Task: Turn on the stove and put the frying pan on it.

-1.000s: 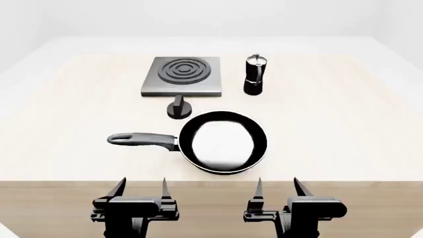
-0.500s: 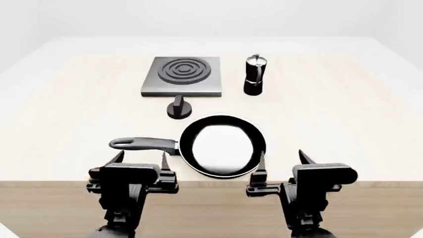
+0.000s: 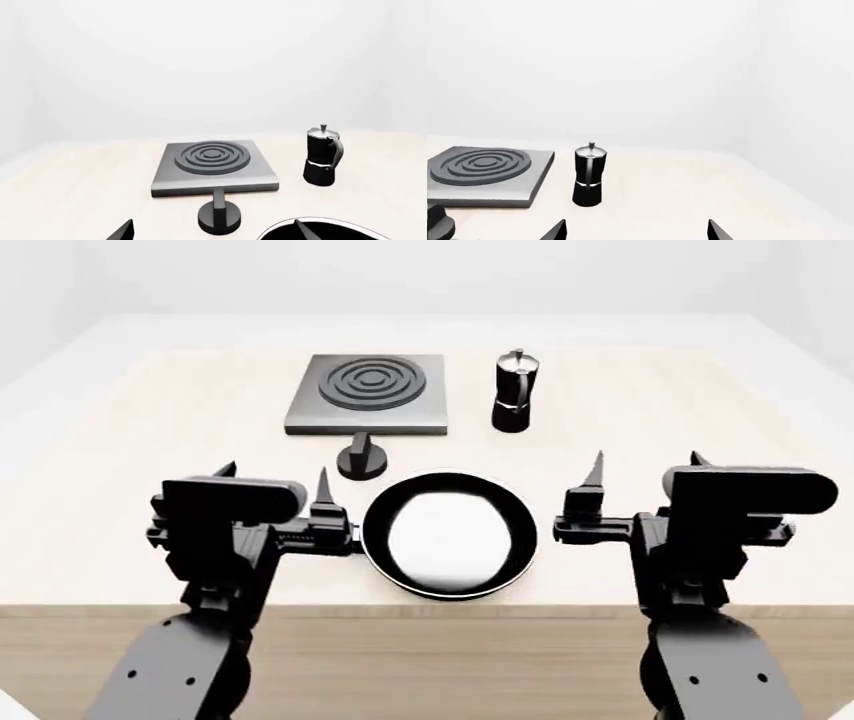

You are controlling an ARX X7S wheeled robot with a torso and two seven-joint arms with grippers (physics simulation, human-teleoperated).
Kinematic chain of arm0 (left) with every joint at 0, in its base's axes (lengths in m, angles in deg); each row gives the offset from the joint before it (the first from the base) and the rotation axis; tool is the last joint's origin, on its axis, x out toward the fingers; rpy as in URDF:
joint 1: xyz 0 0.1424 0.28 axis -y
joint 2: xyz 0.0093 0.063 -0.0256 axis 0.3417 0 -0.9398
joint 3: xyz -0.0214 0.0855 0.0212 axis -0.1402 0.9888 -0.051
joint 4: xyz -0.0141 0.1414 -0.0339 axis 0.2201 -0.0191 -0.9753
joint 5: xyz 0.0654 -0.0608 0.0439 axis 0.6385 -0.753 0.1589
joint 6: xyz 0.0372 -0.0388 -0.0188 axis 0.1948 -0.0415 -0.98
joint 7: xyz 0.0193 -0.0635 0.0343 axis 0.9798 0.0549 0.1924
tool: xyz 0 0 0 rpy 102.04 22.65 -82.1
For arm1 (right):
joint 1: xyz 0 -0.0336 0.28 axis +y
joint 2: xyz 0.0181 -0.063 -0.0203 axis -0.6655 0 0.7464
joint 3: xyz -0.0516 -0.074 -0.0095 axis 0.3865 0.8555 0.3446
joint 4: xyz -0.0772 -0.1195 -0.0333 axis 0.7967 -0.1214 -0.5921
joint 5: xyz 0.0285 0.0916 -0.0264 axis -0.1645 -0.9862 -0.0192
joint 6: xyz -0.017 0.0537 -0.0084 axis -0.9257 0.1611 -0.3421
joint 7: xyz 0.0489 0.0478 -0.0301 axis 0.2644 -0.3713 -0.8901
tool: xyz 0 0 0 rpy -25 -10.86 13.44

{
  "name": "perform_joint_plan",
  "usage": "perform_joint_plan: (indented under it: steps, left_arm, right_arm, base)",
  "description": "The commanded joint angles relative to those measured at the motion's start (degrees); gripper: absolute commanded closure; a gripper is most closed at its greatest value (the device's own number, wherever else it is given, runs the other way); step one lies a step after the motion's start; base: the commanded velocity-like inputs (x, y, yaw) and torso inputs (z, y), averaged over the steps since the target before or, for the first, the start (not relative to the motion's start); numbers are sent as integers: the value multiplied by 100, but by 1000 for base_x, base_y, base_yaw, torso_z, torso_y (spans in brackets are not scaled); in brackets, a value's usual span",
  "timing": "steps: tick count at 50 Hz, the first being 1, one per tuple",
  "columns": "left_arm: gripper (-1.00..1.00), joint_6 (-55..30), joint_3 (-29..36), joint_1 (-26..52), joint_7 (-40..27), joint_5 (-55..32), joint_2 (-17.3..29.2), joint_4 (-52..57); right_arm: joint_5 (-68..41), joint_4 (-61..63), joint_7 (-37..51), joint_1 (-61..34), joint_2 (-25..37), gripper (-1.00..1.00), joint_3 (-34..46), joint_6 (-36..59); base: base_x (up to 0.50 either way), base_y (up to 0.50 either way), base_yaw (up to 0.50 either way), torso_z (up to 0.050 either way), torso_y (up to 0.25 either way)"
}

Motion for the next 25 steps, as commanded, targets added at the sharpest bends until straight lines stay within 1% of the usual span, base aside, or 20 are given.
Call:
perform_joint_plan:
  steps: [1, 4, 8, 11, 14, 25]
  left_arm:
    - [-100, -45, -39, 97, -32, -98, 76, 4]
    - [-100, 20, -47, 98, -51, -100, 94, -47]
    - [-100, 55, -35, 77, -72, -125, 98, -36]
    - [-100, 74, -20, 92, -80, -134, 118, -52]
    - [-100, 102, -28, 121, -93, -146, 133, -106]
    - [-100, 155, -9, 109, -148, -187, 174, -183]
  right_arm:
    - [503, 87, 856, -74, 285, -100, -1169, 202]
    - [622, 250, 846, 150, 496, -100, -1245, 281]
    - [454, 569, 706, 349, 603, -100, -1880, 387]
    - [377, 692, 670, 372, 608, -100, -2139, 452]
    - [344, 720, 650, 396, 628, -100, -2263, 454]
    - [354, 522, 691, 396, 612, -100, -2113, 378]
  base:
    - [0, 0, 0, 0, 0]
    - [0, 0, 0, 0, 0]
    - [0, 0, 0, 0, 0]
    - [0, 0, 0, 0, 0]
    - [464, 0, 0, 0, 0]
    - [500, 0, 0, 0, 0]
